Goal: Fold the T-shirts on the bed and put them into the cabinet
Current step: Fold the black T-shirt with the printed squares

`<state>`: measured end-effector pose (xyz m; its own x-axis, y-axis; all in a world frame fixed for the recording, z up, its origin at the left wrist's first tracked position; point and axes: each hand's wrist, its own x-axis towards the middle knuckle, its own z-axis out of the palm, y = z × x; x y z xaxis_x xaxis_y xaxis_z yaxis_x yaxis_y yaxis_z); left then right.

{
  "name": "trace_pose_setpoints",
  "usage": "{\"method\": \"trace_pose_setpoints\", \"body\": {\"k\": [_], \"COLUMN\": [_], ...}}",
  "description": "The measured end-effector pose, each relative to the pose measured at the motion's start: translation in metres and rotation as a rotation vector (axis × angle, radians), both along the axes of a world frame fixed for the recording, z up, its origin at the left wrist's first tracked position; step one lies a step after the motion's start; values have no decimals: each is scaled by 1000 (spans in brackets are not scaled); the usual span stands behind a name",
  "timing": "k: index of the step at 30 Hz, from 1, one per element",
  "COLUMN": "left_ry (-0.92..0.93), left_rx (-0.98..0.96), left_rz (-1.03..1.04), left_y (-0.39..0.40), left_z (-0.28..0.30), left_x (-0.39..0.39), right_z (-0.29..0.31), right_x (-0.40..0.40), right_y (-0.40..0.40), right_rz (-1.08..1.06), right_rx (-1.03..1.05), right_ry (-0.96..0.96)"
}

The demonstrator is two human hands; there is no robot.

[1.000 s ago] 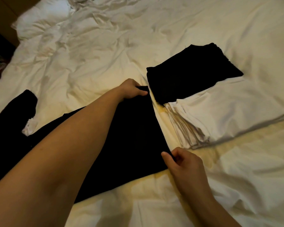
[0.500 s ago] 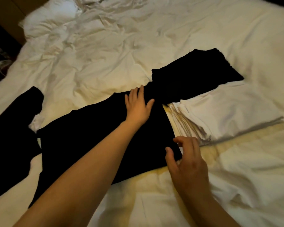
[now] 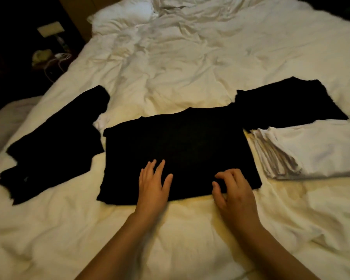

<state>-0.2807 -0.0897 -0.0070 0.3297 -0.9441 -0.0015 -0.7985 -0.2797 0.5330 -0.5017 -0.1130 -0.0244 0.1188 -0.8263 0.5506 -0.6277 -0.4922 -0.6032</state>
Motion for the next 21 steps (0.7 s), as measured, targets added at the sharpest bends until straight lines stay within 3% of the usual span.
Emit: {"method": "trace_pose_setpoints", "body": {"k": [2, 10, 15, 21], "left_ry": [115, 168, 645, 718], "left_rx": [-83, -323, -393, -430], "left_rz": [42, 333, 574, 567], "left_y": [17, 68, 83, 88], "left_z": [1, -4, -12, -23], "left_x": [18, 87, 113, 126], "right_z": [-1, 10, 32, 55], "right_x": [12, 86, 143, 205], "right_y": [7, 16, -15, -44], "right_rz": [8, 154, 259, 342], "right_rx": [0, 214, 233, 231], "right_ry": [34, 287, 497, 694]}}
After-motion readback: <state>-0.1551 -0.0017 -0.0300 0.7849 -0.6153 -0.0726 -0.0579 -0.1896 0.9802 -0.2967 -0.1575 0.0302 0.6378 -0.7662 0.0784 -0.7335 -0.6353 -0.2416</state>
